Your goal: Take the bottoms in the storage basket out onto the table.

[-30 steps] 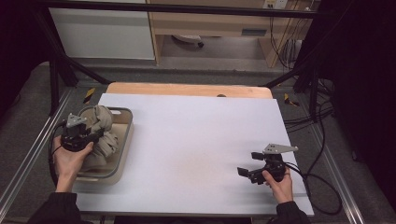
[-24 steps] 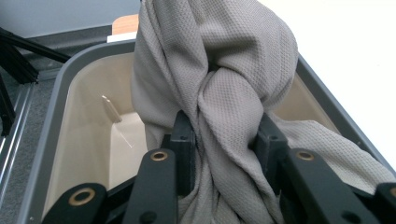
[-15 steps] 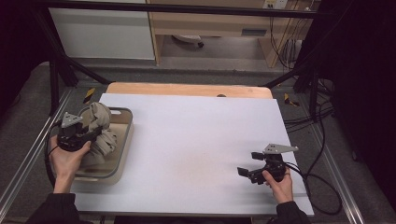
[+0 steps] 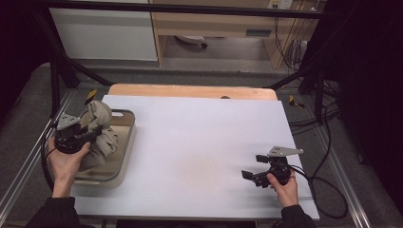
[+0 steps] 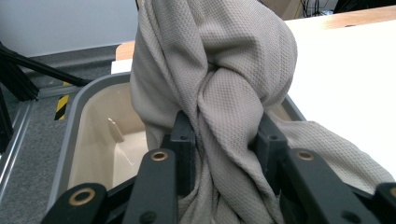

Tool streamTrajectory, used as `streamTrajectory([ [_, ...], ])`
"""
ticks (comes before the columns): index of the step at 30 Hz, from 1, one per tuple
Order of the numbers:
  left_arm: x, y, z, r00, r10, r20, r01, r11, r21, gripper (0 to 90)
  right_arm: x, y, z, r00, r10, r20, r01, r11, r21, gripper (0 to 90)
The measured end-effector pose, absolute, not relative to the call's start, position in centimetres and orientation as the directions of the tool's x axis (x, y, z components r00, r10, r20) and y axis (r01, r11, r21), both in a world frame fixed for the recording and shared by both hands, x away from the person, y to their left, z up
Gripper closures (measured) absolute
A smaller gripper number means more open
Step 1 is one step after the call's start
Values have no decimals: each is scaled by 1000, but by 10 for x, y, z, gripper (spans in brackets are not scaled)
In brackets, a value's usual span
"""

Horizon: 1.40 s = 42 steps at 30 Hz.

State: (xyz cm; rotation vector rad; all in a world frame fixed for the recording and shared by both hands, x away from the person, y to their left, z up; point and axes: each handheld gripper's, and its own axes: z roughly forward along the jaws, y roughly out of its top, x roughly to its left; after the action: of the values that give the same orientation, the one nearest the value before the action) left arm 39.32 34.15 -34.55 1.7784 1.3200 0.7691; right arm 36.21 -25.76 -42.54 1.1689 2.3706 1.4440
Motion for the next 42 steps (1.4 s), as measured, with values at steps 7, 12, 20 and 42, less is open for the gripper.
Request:
streamTrajectory([
  [7, 391, 343, -342, 277, 961, 12, 475, -148, 867, 665, 362, -258, -425, -691, 671, 269, 547, 243, 801, 5],
  [12, 390, 343, -339, 274, 962, 11, 459, -141, 877, 665, 362, -257, -425, -690, 671, 270, 548, 242, 800, 5],
  [20, 387, 341, -333, 273, 962, 10, 433, -132, 892, 665, 362, -258, -425, -692, 670, 270, 548, 242, 801, 5],
  [42, 383, 336, -320, 291, 957, -16, 369, -96, 924, 665, 362, -257, -426, -693, 669, 269, 547, 243, 801, 5],
])
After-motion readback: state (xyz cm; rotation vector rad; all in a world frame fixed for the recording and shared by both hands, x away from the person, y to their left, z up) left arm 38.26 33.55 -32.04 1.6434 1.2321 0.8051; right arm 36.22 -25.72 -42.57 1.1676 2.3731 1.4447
